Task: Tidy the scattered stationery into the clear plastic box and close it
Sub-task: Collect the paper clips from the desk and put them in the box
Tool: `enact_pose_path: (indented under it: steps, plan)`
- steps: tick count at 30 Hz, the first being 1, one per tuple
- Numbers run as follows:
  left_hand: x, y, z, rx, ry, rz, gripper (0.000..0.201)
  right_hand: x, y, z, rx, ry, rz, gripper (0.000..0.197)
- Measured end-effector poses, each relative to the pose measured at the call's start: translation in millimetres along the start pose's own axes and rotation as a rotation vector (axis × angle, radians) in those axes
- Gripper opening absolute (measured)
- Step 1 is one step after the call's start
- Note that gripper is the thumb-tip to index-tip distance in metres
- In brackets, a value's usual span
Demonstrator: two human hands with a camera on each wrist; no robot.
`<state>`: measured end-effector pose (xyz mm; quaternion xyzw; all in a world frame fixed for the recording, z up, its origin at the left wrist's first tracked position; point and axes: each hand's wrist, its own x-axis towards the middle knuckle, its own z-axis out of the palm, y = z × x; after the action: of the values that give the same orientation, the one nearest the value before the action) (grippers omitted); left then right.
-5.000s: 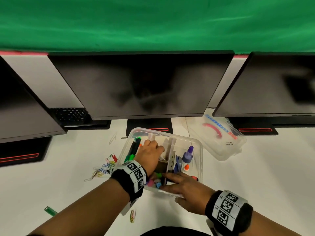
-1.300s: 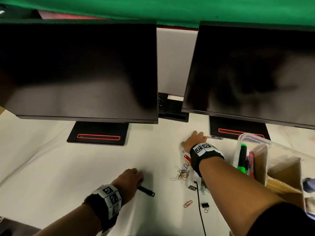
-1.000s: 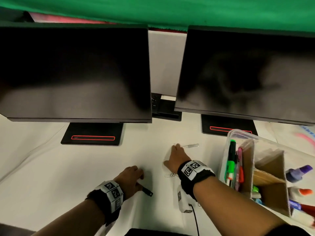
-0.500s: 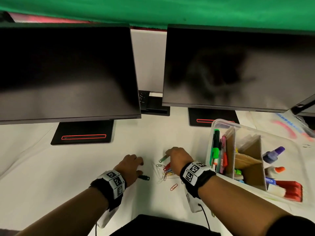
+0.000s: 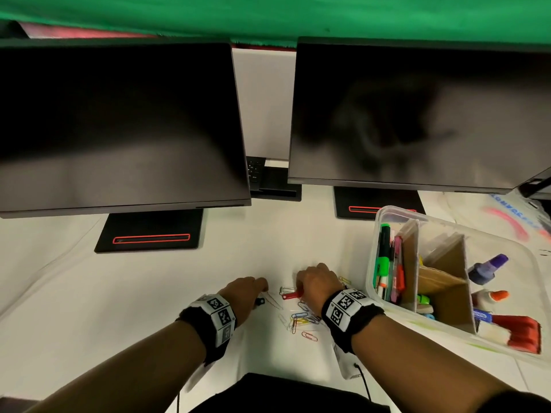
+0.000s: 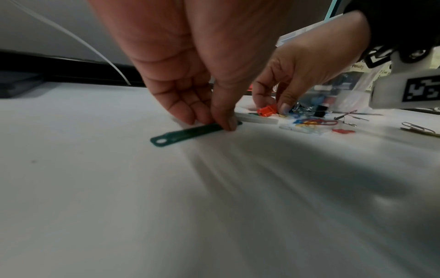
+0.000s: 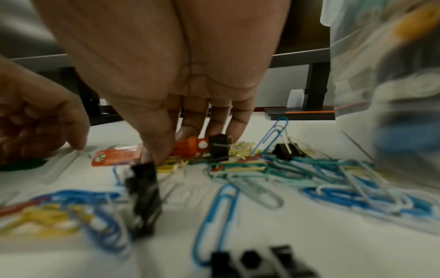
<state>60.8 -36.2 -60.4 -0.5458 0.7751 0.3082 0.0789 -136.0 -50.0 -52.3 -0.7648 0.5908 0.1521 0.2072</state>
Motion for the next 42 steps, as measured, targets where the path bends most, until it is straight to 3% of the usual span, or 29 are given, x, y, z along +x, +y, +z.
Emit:
enact_pose_path:
  steps: [5,12,17,23,30,36,42]
  plan:
    - [3.0,-0.7,-1.6,0.072,-0.016,0.001,0.024,-3.1,-1.8,0.3,-0.032,0.016,0.021,0.024]
    - [5.6,-0.4,-0.4,0.157,-0.019,0.008,0.022,-19.0,-7.5,-29.1,0.422,0.226,0.032,0.011]
    - [8.0,2.9,-3.9,0.152,-0.031,0.000,0.021,-29.5,-0.8,-40.9,0.522,0.280,0.065,0.011]
    - [3.6,5.8,-11.4,-0.007,0.032,-0.016,0.009,-59.1,10.9,-11.9,0.431,0.120,0.003,0.020]
    - [18.5,30.8,-12.7,-0.098,0.079,-0.069,0.036,-64.9,21.6,-5.4,0.192,0.035,-0.013,0.025]
    - [35.6,54.2,-23.8,0.127,0.005,0.028,0.058,-49.8,22.6,-5.0,0.101,-0.055,-0.084,0.028]
    - [46.5,52.1,-27.9,0.256,-0.083,0.033,0.051,-47.5,13.6,1.7,0.107,-0.063,-0.079,0.027]
